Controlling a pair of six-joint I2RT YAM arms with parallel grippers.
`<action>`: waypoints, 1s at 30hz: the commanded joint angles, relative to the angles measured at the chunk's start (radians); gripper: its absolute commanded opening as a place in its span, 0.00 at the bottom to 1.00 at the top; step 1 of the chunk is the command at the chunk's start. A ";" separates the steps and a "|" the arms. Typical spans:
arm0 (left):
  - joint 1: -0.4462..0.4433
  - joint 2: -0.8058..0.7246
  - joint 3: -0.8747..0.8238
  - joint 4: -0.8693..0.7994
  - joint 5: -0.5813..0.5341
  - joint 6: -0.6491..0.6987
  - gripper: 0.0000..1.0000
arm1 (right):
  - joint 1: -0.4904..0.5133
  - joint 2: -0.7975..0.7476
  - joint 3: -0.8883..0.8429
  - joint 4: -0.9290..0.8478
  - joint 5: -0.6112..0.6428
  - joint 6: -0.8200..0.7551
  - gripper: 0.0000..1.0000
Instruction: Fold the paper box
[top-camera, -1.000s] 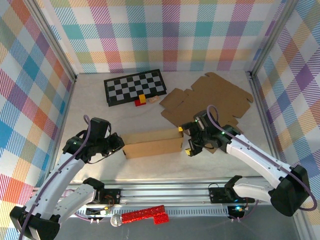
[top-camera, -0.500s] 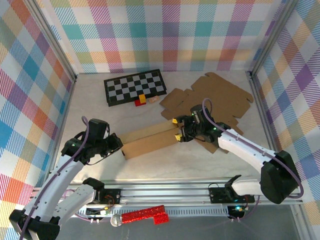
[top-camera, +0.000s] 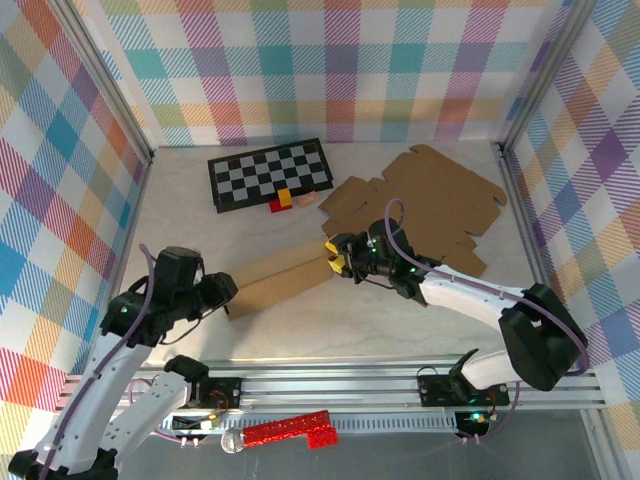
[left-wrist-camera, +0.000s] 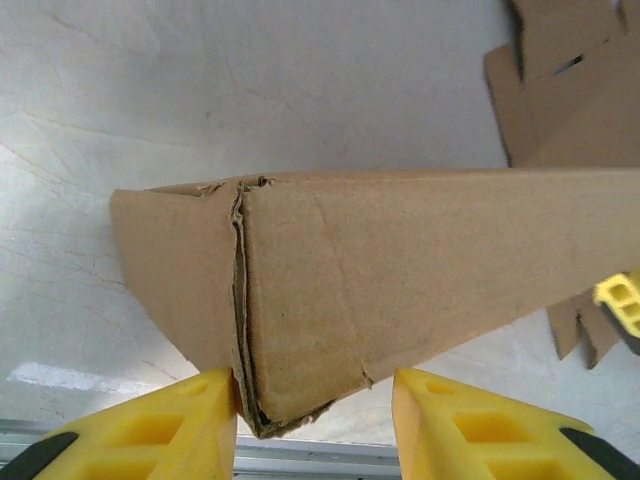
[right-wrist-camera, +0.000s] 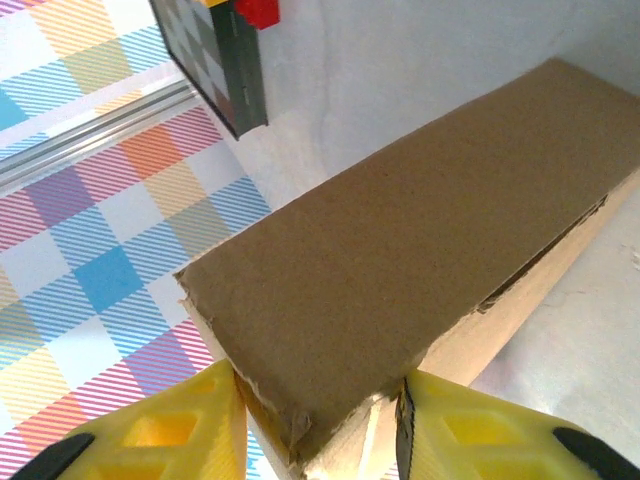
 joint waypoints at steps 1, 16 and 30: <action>0.003 -0.039 0.065 0.068 0.019 -0.014 0.42 | 0.068 0.039 -0.051 0.034 -0.019 -0.040 0.38; 0.000 -0.137 -0.218 0.061 0.153 -0.070 0.40 | 0.097 -0.155 -0.265 -0.078 0.016 -0.070 0.36; 0.000 0.031 0.061 -0.036 0.071 -0.038 0.43 | -0.082 -0.148 0.054 -0.665 -0.043 -0.587 0.72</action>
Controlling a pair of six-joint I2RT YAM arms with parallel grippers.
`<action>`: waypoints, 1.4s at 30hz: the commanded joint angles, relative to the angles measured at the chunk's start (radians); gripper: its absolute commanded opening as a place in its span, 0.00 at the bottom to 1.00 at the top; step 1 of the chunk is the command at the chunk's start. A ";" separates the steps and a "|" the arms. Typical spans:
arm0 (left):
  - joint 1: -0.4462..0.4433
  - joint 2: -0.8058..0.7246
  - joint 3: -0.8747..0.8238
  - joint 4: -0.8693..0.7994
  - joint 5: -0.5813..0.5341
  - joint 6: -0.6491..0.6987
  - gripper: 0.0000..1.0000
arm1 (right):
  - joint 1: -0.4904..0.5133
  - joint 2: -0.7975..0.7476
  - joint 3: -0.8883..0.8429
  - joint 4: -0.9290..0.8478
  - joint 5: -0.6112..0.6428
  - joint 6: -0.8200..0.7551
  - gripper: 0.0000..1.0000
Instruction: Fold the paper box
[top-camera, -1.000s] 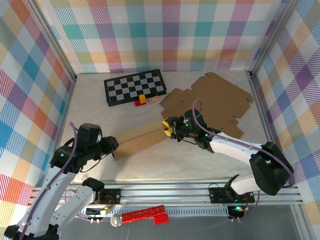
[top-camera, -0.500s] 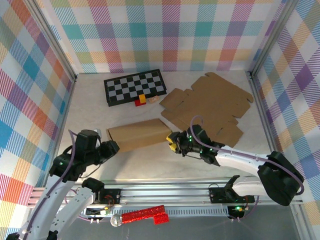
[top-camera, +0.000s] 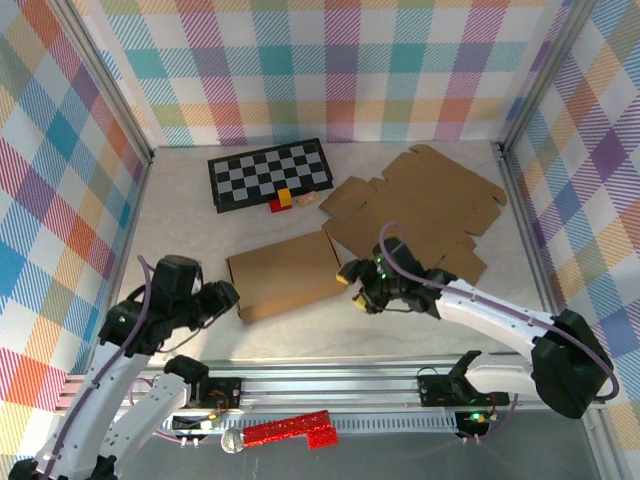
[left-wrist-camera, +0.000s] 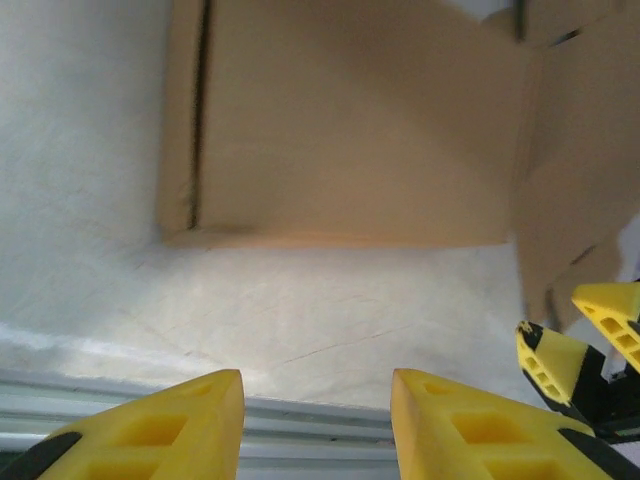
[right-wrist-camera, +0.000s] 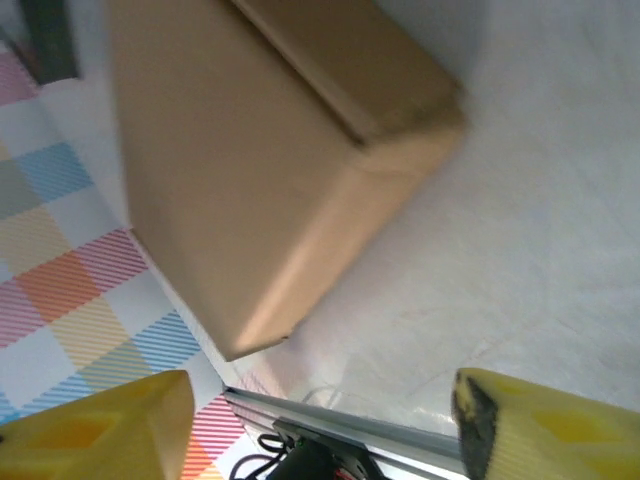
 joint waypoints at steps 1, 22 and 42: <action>0.000 0.055 0.093 -0.015 -0.008 0.037 0.43 | -0.101 0.090 0.103 -0.210 -0.067 -0.332 0.73; 0.000 0.157 0.151 0.180 0.096 0.054 0.48 | 0.028 0.753 0.745 -0.451 -0.173 -0.516 0.62; 0.000 0.081 0.089 0.173 0.098 0.000 0.46 | 0.114 1.152 1.515 -0.539 -0.154 -0.427 0.69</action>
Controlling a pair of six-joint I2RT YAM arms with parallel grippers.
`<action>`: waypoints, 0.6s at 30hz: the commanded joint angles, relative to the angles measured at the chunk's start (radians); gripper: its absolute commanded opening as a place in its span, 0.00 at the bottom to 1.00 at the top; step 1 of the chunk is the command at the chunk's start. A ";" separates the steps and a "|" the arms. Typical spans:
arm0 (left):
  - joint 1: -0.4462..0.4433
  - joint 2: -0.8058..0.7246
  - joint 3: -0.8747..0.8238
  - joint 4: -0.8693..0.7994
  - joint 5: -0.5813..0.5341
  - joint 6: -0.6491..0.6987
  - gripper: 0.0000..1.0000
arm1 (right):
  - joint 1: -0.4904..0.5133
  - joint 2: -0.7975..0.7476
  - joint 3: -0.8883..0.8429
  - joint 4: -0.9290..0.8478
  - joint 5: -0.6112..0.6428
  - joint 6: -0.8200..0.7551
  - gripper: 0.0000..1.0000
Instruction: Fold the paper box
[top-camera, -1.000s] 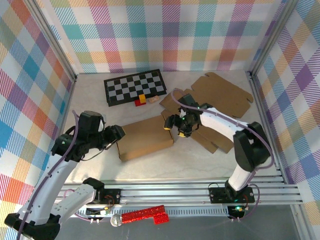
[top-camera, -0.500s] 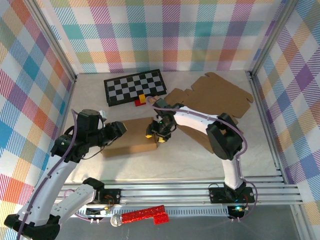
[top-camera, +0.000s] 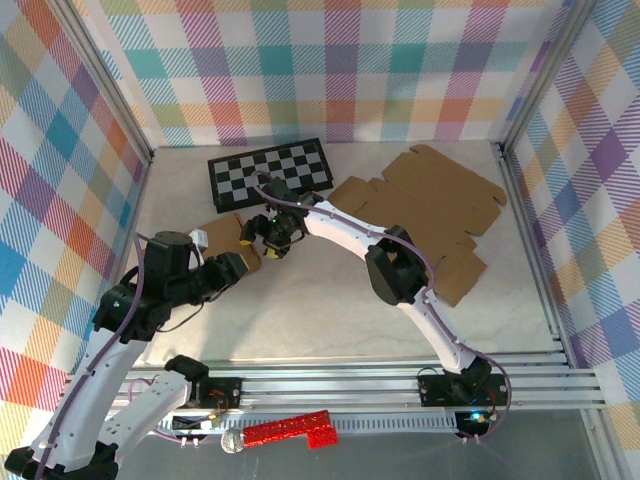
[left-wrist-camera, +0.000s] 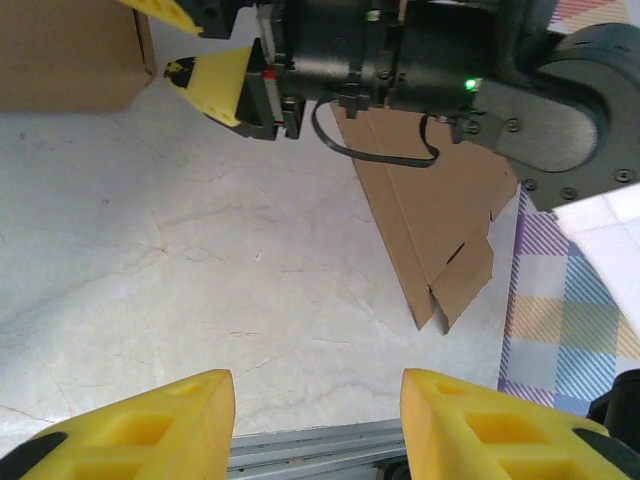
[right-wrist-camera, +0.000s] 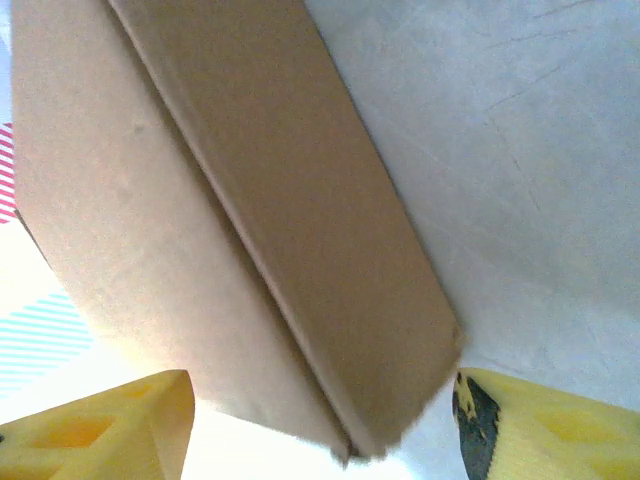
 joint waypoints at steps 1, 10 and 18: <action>0.000 0.014 -0.023 0.050 0.024 -0.037 0.46 | -0.010 -0.166 -0.033 -0.108 0.070 -0.044 0.70; -0.088 0.176 -0.121 0.358 0.038 -0.179 0.43 | -0.356 -0.584 -0.605 -0.014 0.030 -0.063 0.66; -0.239 0.427 -0.079 0.582 -0.061 -0.272 0.39 | -0.587 -0.353 -0.492 -0.304 -0.008 -0.214 0.65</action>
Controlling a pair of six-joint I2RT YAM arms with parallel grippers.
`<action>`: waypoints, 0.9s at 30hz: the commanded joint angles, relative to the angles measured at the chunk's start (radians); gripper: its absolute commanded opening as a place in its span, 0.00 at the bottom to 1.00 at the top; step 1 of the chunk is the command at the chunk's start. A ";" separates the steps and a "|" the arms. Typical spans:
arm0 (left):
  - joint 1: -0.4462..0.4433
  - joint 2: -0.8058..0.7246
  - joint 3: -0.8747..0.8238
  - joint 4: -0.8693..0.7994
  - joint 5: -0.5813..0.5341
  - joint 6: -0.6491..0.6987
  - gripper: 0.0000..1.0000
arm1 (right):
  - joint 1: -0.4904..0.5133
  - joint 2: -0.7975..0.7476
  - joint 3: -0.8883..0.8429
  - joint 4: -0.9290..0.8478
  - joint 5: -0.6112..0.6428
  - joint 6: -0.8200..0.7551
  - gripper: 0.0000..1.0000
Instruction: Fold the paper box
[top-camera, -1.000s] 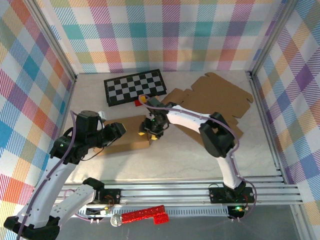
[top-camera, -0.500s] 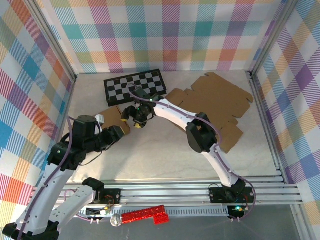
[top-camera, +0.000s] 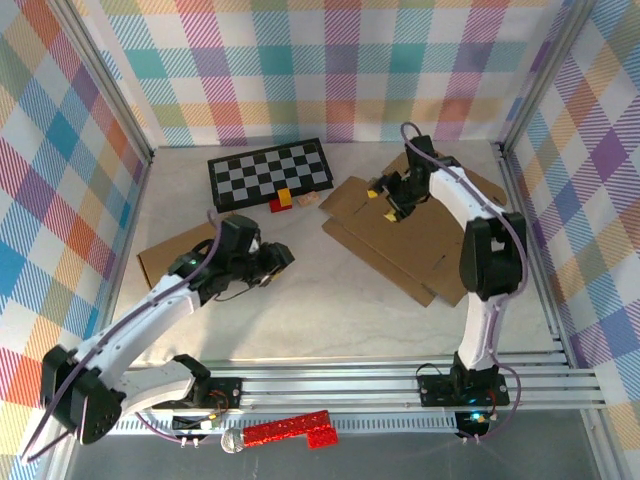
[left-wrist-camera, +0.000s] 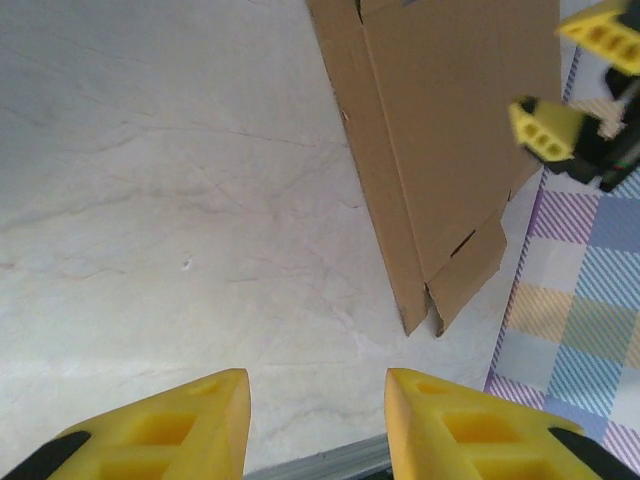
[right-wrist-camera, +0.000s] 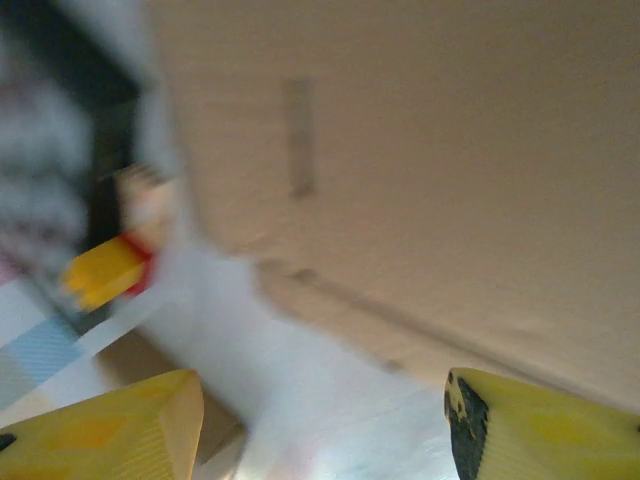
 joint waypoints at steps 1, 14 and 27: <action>-0.035 0.062 0.029 0.165 -0.047 -0.074 0.39 | 0.036 0.104 0.068 -0.218 -0.027 -0.125 0.65; -0.060 0.325 -0.018 0.478 -0.109 -0.248 0.49 | 0.050 -0.112 -0.376 -0.195 -0.012 -0.376 0.67; -0.132 0.600 -0.063 0.743 -0.183 -0.439 0.48 | 0.047 -0.100 -0.361 -0.169 -0.064 -0.377 0.66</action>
